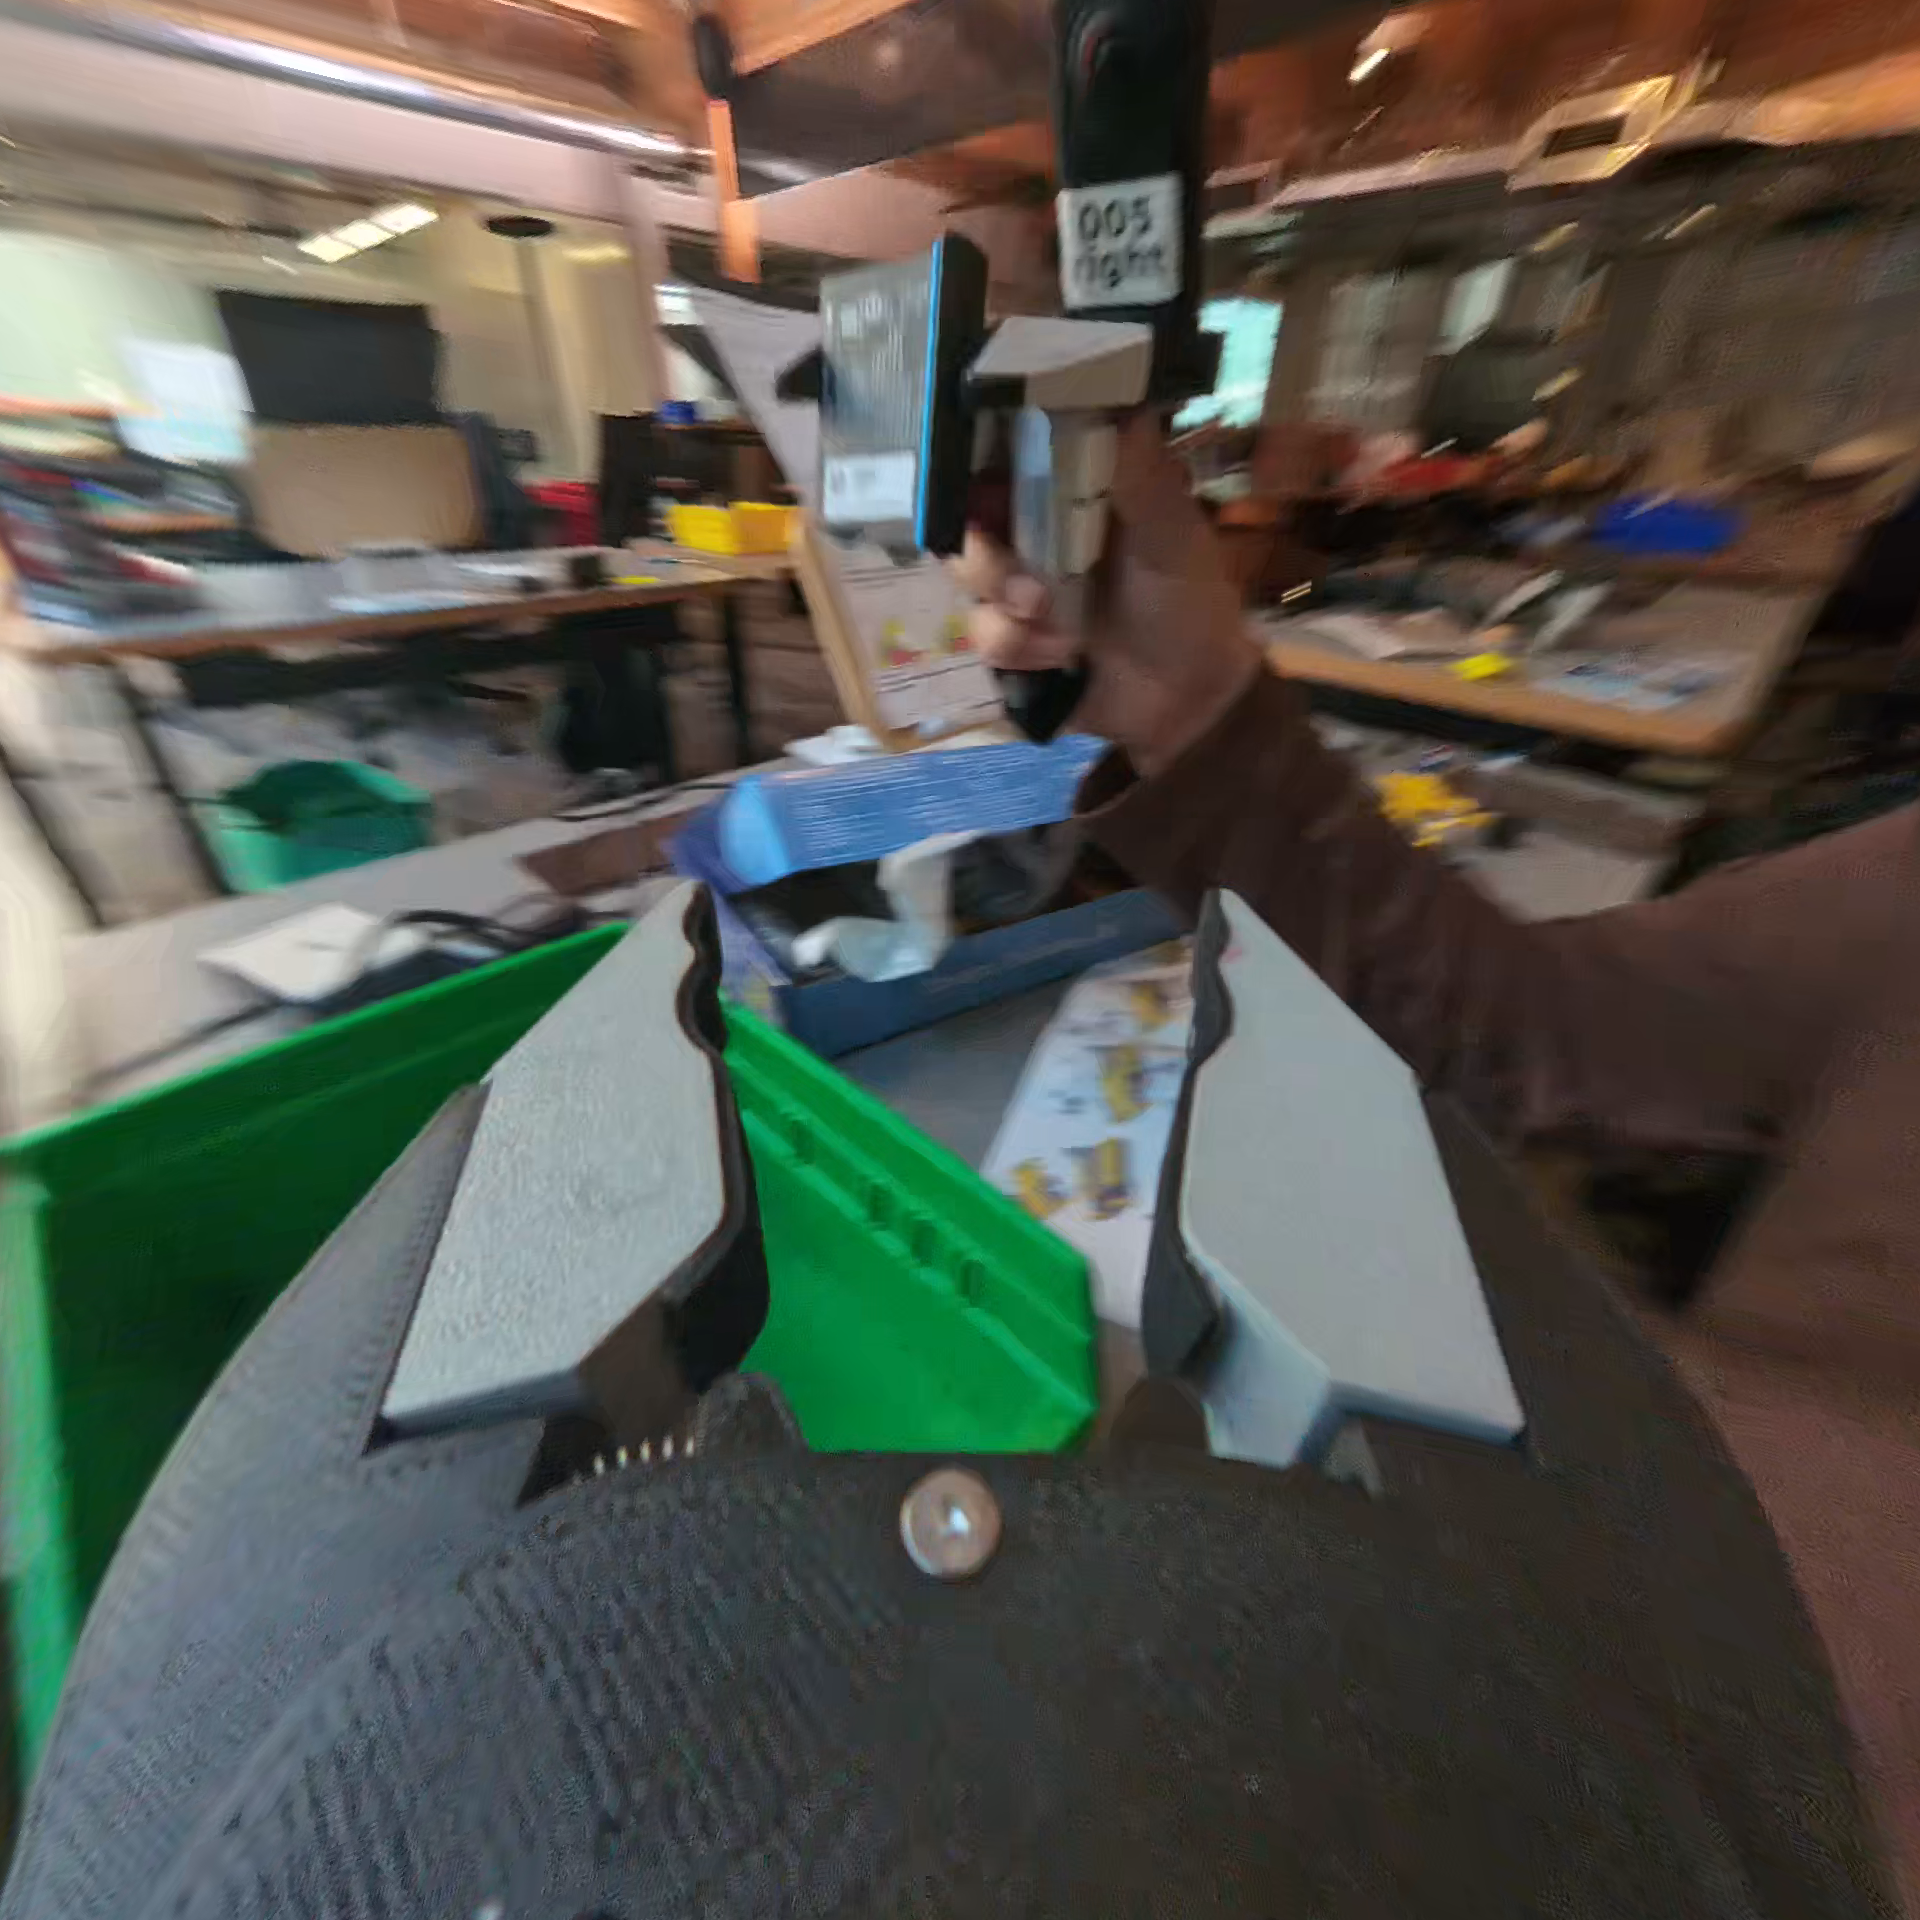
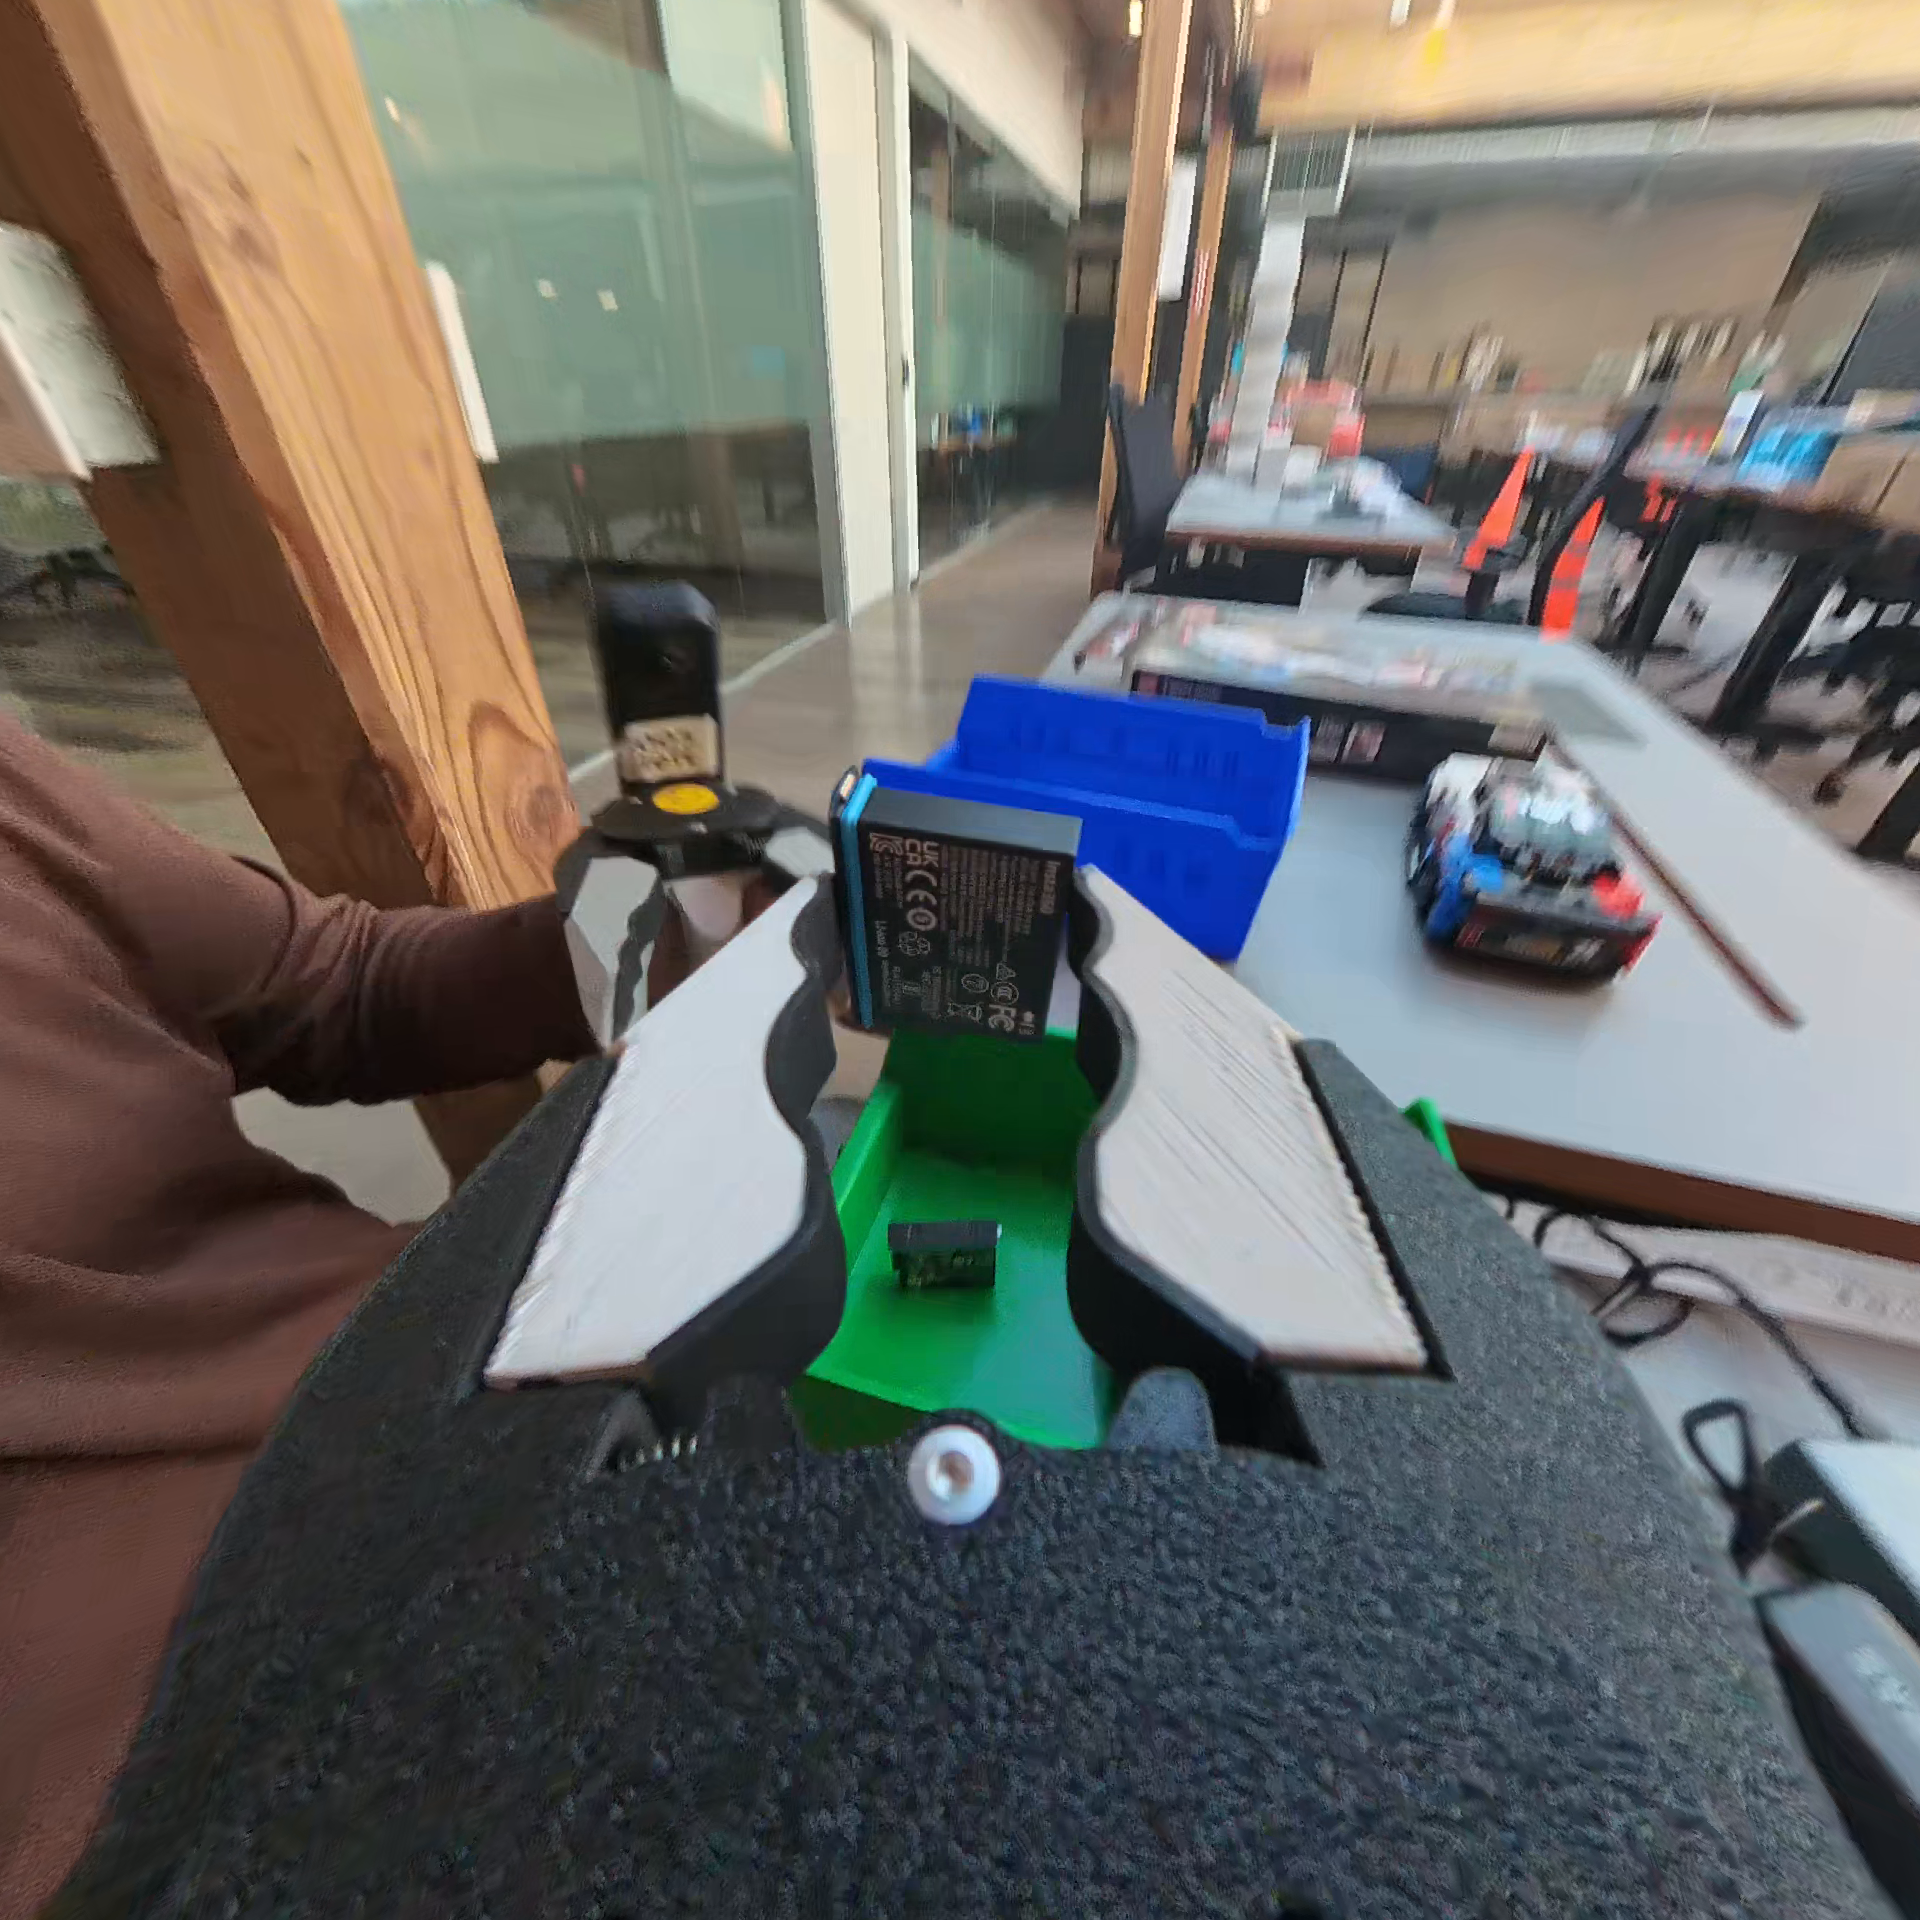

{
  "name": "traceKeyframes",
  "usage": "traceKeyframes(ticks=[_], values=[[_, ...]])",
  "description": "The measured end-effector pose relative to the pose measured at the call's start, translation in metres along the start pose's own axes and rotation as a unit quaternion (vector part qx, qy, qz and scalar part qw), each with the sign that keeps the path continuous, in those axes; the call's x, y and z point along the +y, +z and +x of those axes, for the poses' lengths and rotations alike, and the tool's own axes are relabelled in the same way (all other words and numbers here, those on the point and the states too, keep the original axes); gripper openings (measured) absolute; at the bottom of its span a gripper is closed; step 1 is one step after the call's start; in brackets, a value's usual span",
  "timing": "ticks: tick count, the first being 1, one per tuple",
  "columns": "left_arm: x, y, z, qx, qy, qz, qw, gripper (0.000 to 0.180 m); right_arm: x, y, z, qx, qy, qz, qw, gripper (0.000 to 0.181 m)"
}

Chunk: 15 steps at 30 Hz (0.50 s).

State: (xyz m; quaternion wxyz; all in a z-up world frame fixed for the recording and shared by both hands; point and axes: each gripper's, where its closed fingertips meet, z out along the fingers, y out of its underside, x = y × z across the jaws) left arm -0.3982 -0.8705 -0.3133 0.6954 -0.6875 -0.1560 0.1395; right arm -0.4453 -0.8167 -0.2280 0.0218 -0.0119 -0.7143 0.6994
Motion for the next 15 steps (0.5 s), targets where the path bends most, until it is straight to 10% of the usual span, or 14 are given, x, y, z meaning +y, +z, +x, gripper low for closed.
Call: traceKeyframes(ticks=[6, 15], values=[[-0.005, 0.011, 0.066, 0.261, -0.253, 0.005, 0.932, 0.099, -0.038, -0.048, -0.019, -0.023, -0.101, 0.135, 0.985, 0.041], [-0.019, 0.056, 0.100, 0.342, -0.334, -0.039, 0.877, 0.107, 0.014, 0.039, -0.027, 0.071, -0.265, -0.029, 0.961, 0.042]])
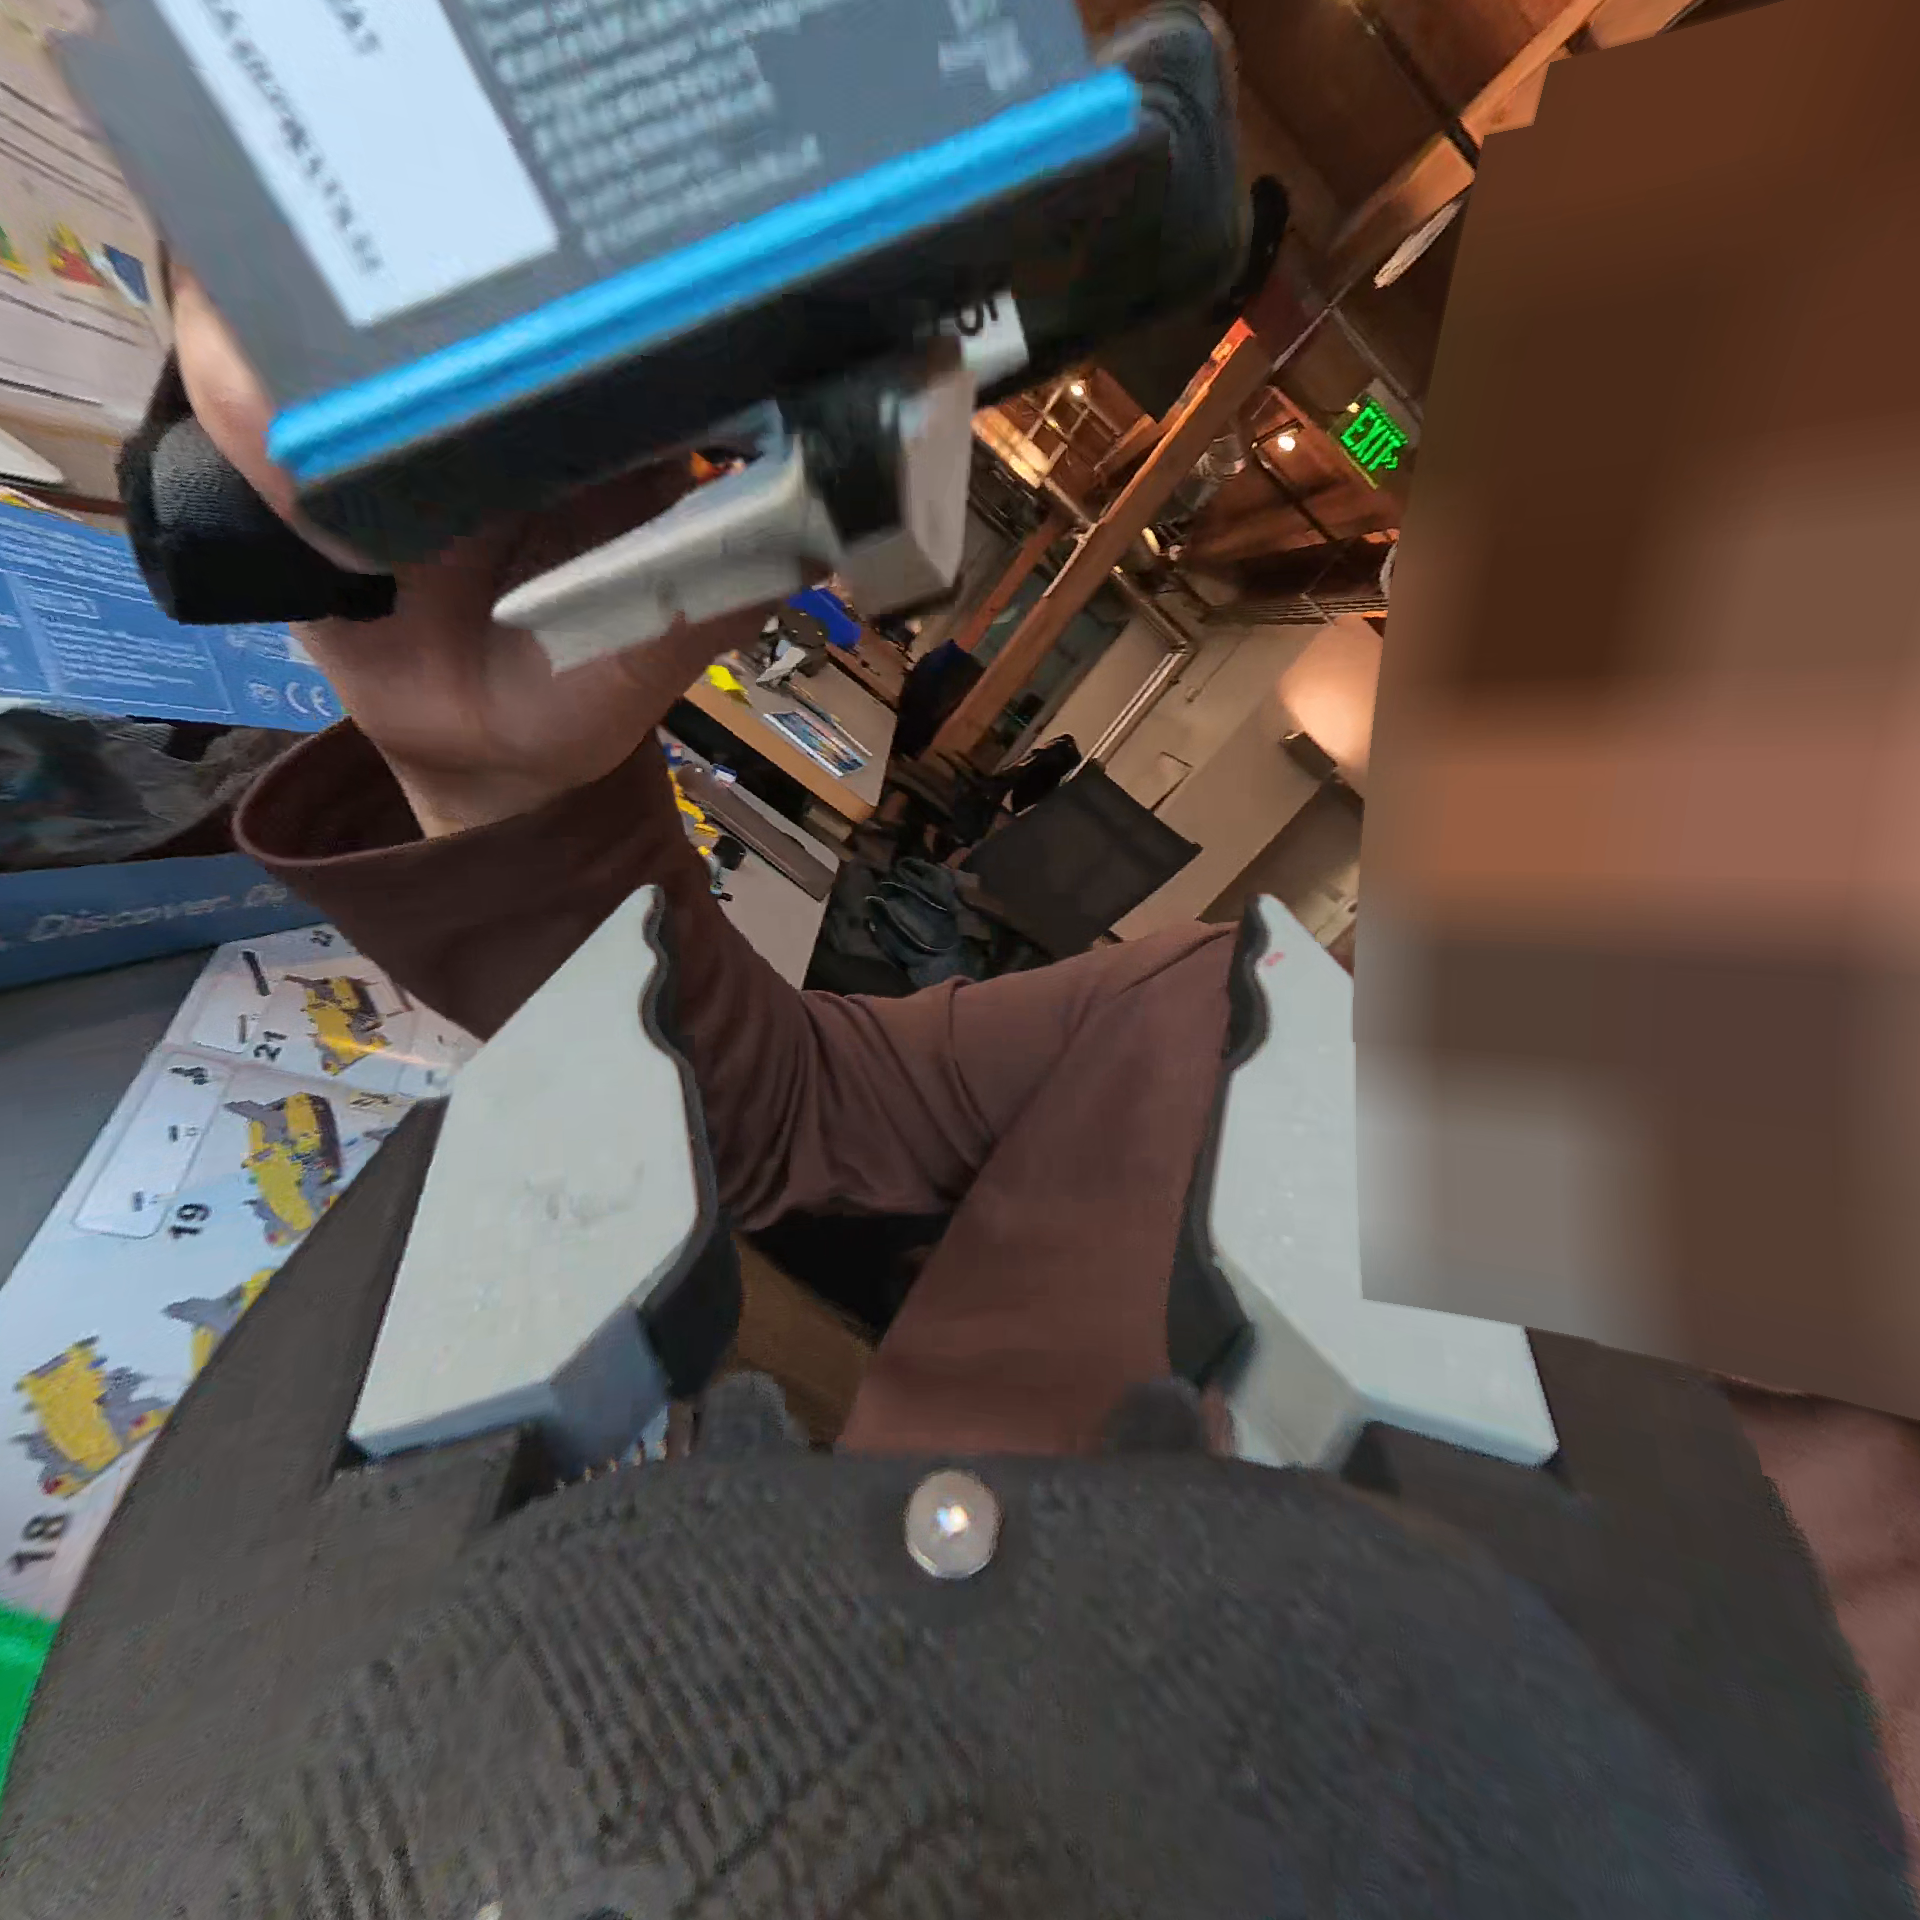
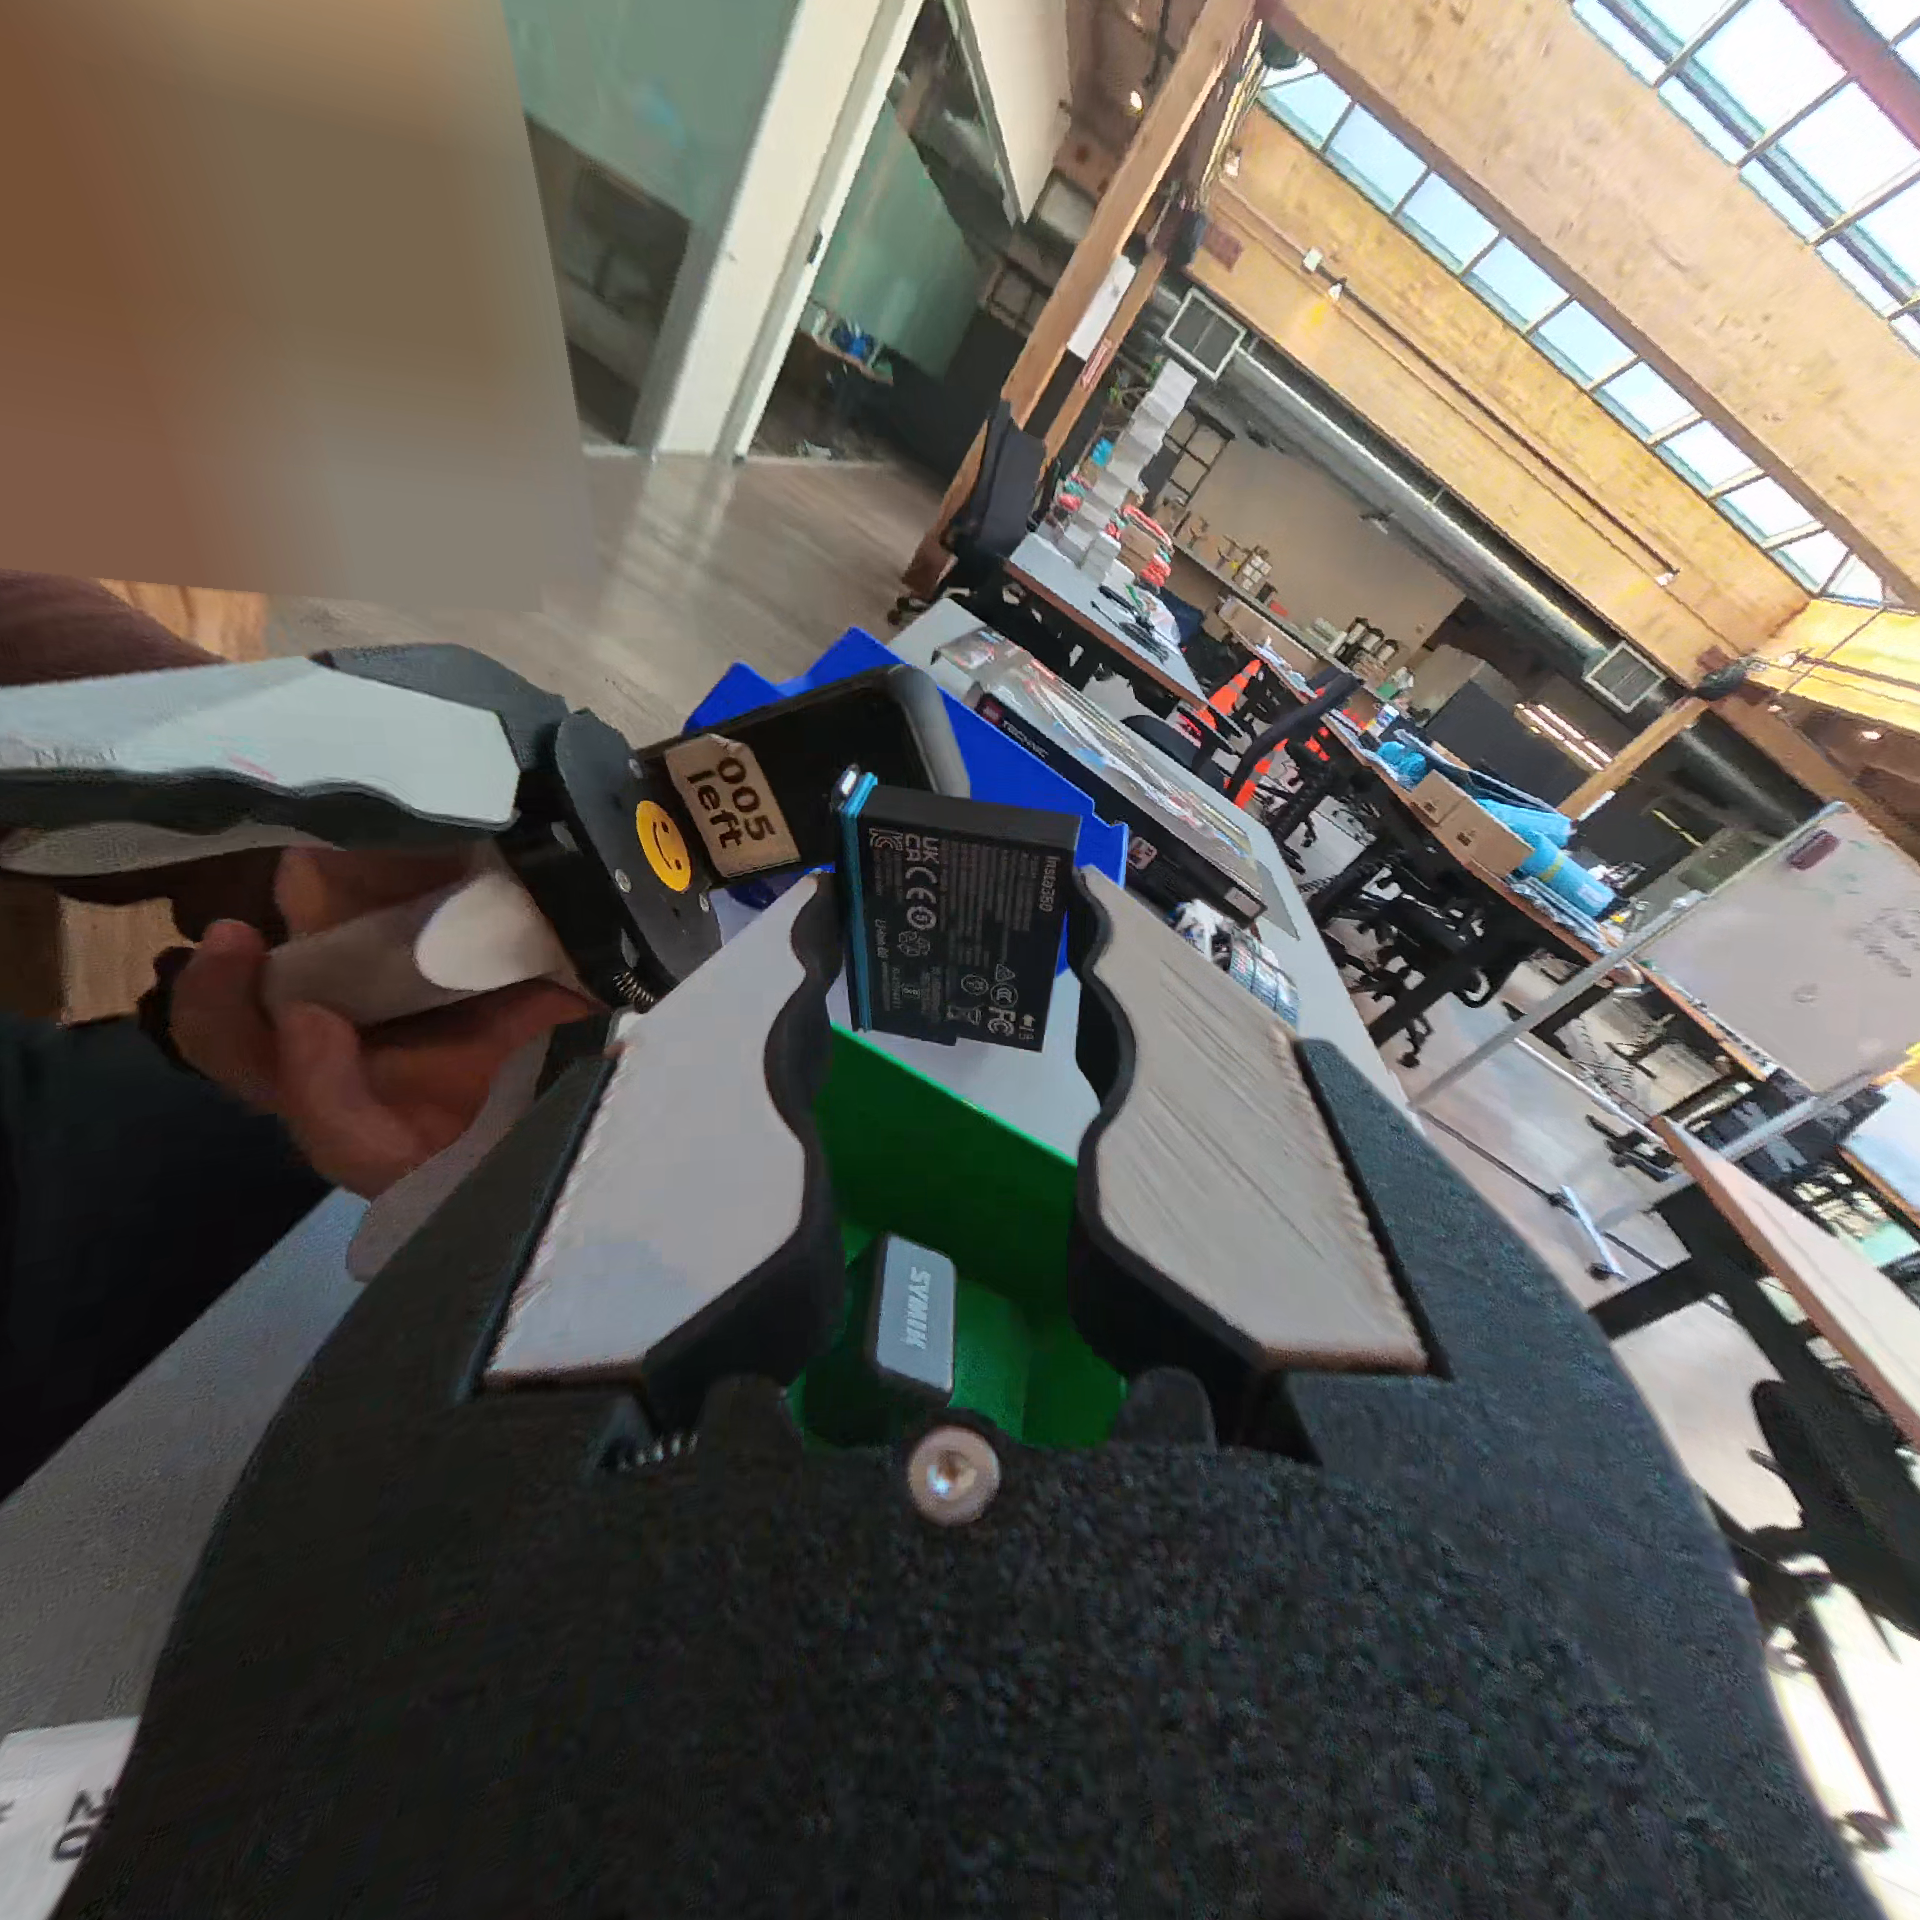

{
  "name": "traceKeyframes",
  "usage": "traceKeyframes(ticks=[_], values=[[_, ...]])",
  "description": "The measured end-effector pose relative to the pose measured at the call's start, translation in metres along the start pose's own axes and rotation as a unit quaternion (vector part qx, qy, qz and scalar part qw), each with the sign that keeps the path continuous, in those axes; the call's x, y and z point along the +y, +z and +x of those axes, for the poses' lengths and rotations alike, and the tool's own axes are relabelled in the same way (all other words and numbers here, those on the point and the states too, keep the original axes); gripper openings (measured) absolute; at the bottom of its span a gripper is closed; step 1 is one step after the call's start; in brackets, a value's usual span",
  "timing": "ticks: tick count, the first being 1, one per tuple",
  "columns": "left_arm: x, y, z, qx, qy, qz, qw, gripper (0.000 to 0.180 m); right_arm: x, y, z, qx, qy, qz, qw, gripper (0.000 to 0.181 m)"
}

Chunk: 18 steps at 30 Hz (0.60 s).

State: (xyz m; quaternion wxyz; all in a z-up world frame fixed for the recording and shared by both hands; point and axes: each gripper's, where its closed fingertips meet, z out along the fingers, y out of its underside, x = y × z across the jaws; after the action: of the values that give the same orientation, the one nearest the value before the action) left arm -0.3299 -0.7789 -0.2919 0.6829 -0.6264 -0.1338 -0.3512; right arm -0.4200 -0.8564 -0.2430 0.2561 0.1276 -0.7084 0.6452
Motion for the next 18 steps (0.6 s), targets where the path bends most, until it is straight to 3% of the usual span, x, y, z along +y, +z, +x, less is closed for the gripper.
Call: traceKeyframes(ticks=[9, 18], values=[[0.005, -0.008, -0.010, -0.001, -0.041, 0.016, 0.999, 0.100, 0.010, 0.034, -0.031, 0.014, -0.105, -0.072, 0.992, 0.042], [0.030, -0.015, -0.024, -0.055, -0.025, -0.024, 0.998, 0.100, 0.007, 0.031, -0.023, 0.027, -0.090, -0.059, 0.994, 0.041]])
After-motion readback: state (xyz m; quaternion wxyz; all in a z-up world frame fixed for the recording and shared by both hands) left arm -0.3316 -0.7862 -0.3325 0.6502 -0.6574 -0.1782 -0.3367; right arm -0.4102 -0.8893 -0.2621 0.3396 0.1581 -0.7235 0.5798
